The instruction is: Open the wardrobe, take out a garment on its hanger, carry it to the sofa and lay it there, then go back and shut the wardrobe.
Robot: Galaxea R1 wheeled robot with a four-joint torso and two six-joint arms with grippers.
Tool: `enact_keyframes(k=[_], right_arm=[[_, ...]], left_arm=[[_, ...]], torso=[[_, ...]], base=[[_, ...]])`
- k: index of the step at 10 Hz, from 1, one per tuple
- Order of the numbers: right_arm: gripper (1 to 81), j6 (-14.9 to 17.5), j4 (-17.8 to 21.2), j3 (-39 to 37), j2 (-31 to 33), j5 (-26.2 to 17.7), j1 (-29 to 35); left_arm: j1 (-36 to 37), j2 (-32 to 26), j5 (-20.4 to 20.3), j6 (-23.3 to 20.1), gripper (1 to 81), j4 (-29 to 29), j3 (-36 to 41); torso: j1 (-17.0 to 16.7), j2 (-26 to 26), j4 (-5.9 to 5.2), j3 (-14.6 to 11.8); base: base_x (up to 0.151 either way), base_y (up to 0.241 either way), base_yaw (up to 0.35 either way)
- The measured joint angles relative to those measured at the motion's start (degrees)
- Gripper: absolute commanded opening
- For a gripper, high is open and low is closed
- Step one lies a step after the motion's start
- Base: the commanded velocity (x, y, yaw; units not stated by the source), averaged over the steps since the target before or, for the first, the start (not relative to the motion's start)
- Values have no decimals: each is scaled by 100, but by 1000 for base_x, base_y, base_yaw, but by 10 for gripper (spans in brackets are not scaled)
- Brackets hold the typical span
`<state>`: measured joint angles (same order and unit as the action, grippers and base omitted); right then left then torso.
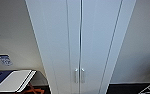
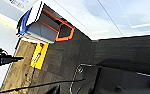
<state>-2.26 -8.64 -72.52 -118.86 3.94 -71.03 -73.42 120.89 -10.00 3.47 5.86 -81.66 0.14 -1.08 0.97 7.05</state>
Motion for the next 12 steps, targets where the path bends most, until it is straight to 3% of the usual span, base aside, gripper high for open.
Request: enact_keyframes(k=[4,12], right_arm=[[811,-221,27,601,358,-152,1178],[811,-957,171,883,414,-1118,3473]], left_arm=[[948,-571,173,49,811,-2,697],[3335,-483,1547,697,811,-5,835]], torso=[[2,6,0,6],[15,17,0,17]], base=[[0,0,0],[0,0,0]])
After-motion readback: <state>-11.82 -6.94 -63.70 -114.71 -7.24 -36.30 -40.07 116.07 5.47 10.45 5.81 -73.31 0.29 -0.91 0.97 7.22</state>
